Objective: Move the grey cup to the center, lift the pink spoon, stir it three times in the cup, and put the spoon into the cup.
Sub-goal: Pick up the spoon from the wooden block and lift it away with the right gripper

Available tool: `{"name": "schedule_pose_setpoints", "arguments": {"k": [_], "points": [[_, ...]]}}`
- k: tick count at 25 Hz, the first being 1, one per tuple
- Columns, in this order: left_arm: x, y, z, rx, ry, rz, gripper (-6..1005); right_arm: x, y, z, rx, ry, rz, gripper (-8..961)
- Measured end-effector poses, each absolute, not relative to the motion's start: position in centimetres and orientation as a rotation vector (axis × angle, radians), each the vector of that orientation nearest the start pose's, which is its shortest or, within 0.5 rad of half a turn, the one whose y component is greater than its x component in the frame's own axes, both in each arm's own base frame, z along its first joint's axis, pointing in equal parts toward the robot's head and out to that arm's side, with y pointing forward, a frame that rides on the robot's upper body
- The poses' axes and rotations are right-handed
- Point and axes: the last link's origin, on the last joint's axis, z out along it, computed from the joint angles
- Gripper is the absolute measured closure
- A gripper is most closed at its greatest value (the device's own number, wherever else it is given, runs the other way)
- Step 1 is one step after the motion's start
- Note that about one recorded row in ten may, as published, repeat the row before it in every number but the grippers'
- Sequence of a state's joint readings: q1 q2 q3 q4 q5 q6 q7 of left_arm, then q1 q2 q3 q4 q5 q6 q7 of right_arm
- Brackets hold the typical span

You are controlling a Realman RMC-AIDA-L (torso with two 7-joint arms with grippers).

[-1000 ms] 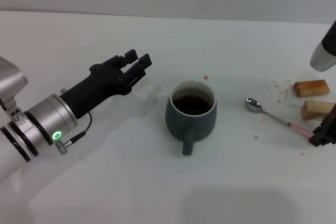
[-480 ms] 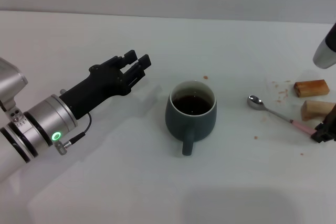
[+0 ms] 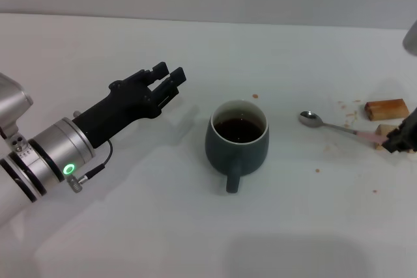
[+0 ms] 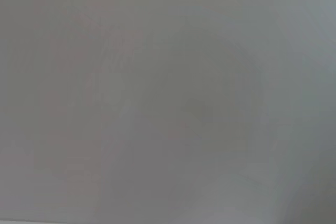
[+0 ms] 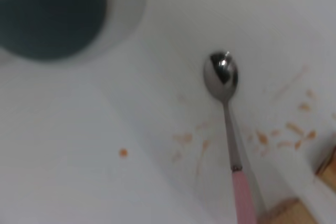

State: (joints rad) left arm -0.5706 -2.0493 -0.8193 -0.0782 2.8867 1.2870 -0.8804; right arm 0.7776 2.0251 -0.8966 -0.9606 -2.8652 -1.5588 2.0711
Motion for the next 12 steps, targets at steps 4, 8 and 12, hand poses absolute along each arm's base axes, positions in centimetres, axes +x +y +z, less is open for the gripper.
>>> {"name": "schedule_pose_setpoints", "arguments": {"k": [4,8,12], "points": [[-26.6,33.2,-5.7,-2.178,-0.831,-1.096,572,24.4,38.9,6.2,-2.607,0.838,-0.584,827],[-26.7,33.2,-5.7,-2.175,-0.832,-1.097,572,23.7,39.1,7.5,-2.587,0.832,-0.534,827],[-26.6,33.3,-5.6,-2.174,-0.831,-1.097,571,23.0,39.4,8.5,-2.557,0.807,-0.497,827]]}}
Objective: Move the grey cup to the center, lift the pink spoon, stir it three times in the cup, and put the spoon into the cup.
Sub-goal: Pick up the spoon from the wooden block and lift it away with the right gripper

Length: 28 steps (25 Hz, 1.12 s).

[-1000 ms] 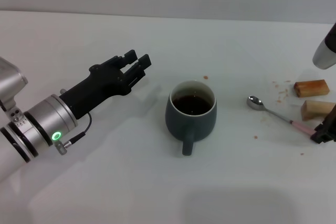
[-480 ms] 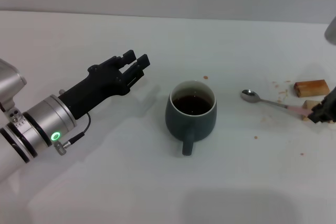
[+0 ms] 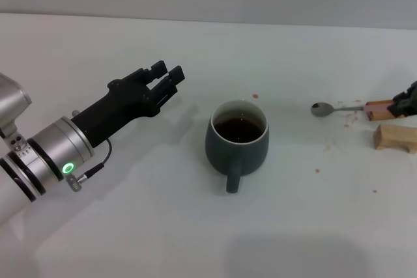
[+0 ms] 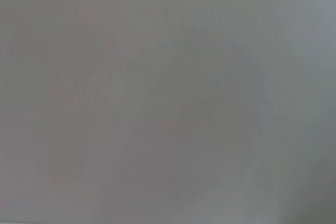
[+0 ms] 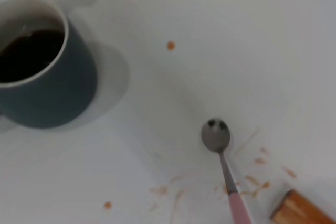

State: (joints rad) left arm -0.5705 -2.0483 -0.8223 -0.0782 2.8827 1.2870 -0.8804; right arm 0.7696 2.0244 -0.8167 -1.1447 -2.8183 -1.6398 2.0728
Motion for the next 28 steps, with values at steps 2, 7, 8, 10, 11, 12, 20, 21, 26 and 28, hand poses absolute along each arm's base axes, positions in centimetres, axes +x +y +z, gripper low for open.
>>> {"name": "schedule_pose_setpoints", "arguments": {"k": [2,7,8,10,11,12,20,21,26,28], "points": [[-26.6,33.3,-5.6,-2.174,-0.829,-1.098,571,22.8,39.5,8.8,-2.547,0.805,-0.485,827],[-26.5,33.4,-5.6,-2.177,-0.821,-1.097,570,22.2,39.8,9.0,-2.537,0.783,-0.454,828],[-26.5,33.4,-5.6,-2.177,-0.820,-1.097,570,22.0,39.9,9.1,-2.535,0.774,-0.448,828],[-26.5,33.4,-5.6,-2.178,-0.818,-1.097,571,21.6,40.0,9.2,-2.529,0.756,-0.433,828],[-26.5,33.4,-5.6,-2.178,-0.817,-1.097,571,21.4,40.1,9.3,-2.525,0.748,-0.426,828],[-26.4,33.5,-5.6,-2.179,-0.816,-1.098,571,21.3,40.1,9.3,-2.523,0.742,-0.420,828],[-26.4,33.6,-5.5,-2.178,-0.808,-1.097,573,20.1,40.7,9.5,-2.520,0.699,-0.367,828],[-26.4,33.6,-5.5,-2.178,-0.807,-1.097,573,19.9,40.8,9.5,-2.520,0.693,-0.359,828],[-26.3,33.7,-5.4,-2.178,-0.805,-1.097,574,19.3,41.0,9.8,-2.515,0.665,-0.337,829],[-26.3,33.7,-5.4,-2.179,-0.803,-1.098,575,19.1,41.1,9.8,-2.515,0.658,-0.336,829]]}}
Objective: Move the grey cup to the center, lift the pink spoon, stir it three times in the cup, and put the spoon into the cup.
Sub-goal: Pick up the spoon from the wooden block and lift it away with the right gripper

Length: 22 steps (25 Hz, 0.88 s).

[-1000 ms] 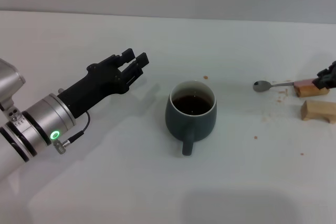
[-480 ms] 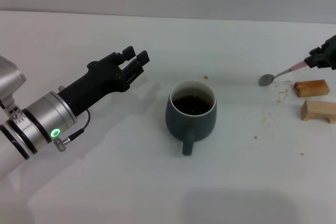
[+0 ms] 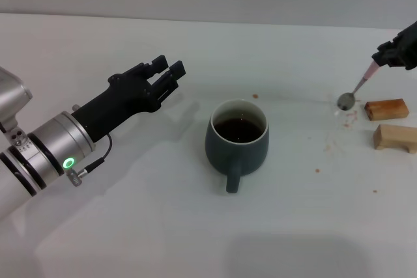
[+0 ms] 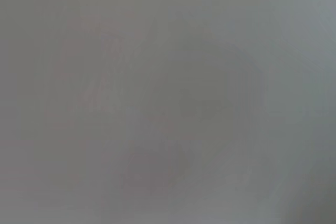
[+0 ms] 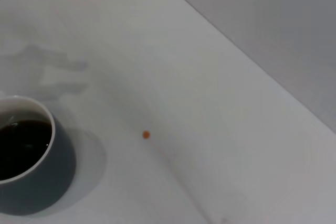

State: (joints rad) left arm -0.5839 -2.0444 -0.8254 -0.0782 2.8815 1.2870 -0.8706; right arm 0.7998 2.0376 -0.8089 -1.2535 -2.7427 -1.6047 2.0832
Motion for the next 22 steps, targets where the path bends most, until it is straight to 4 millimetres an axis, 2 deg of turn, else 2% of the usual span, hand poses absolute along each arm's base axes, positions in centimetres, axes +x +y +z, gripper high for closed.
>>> {"name": "schedule_pose_setpoints", "arguments": {"k": [7,22], "points": [[-26.24,33.78,-5.41,-2.178,-0.802,-1.100,576,18.51,41.27,9.89,-2.517,0.632,-0.329,861],[-26.33,34.04,-5.22,-2.169,-0.802,-1.092,580,18.47,41.44,9.85,-2.510,0.624,-0.323,862]]}}
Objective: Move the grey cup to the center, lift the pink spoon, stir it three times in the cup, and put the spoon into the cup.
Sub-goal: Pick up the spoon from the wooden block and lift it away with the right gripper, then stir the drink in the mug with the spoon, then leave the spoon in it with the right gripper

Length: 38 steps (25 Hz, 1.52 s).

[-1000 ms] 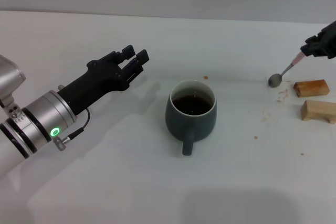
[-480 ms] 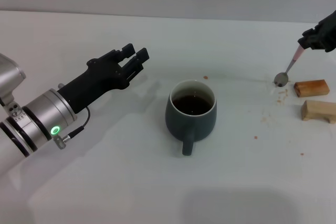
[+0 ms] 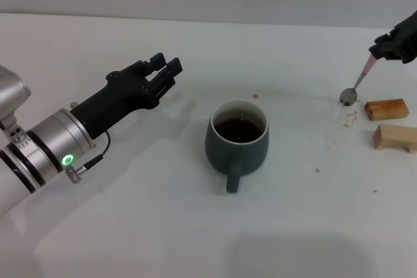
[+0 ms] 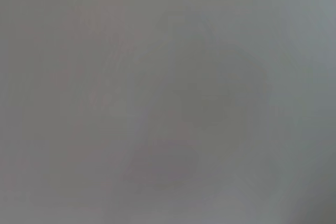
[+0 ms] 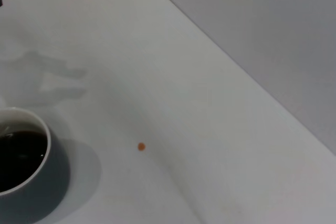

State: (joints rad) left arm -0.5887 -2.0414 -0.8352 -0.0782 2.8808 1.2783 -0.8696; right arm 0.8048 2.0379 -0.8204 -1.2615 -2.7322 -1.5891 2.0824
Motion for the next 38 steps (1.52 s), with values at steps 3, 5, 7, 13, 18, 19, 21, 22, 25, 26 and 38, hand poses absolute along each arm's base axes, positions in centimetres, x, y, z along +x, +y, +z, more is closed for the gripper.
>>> {"name": "schedule_pose_setpoints", "arguments": {"k": [3,5,7,13,18,19,21,22,25,26,38], "points": [[-26.3,34.1,-5.2,-2.169,-0.802,-1.093,588,18.2,41.5,10.0,-2.502,0.608,-0.309,862],[-26.3,34.1,-5.2,-2.168,-0.802,-1.092,603,17.7,41.6,10.2,-2.500,0.590,-0.281,862],[-26.3,34.1,-5.2,-2.168,-0.802,-1.093,619,17.1,41.6,10.5,-2.503,0.570,-0.249,862],[-26.3,34.1,-5.2,-2.163,-0.801,-1.097,628,15.6,41.9,11.0,-2.509,0.524,-0.219,862],[-26.5,34.0,-5.0,-2.152,-0.804,-1.100,629,14.2,41.9,11.2,-2.527,0.489,-0.174,862],[-26.5,34.0,-5.0,-2.151,-0.804,-1.101,629,13.7,41.9,11.3,-2.535,0.476,-0.152,862],[-26.5,34.0,-5.0,-2.150,-0.804,-1.101,629,12.5,41.7,11.6,-2.550,0.442,-0.101,862],[-26.5,34.0,-5.0,-2.150,-0.804,-1.101,629,11.9,41.6,11.7,-2.557,0.423,-0.072,861],[-26.5,33.9,-5.0,-2.150,-0.803,-1.102,630,10.2,41.4,12.1,-2.576,0.375,-0.001,861],[-26.5,33.9,-5.0,-2.150,-0.802,-1.102,630,9.6,41.3,12.1,-2.589,0.360,0.022,861],[-26.6,33.6,-5.1,-2.150,-0.803,-1.108,632,5.4,39.7,10.3,-2.790,0.253,0.090,861]]}}
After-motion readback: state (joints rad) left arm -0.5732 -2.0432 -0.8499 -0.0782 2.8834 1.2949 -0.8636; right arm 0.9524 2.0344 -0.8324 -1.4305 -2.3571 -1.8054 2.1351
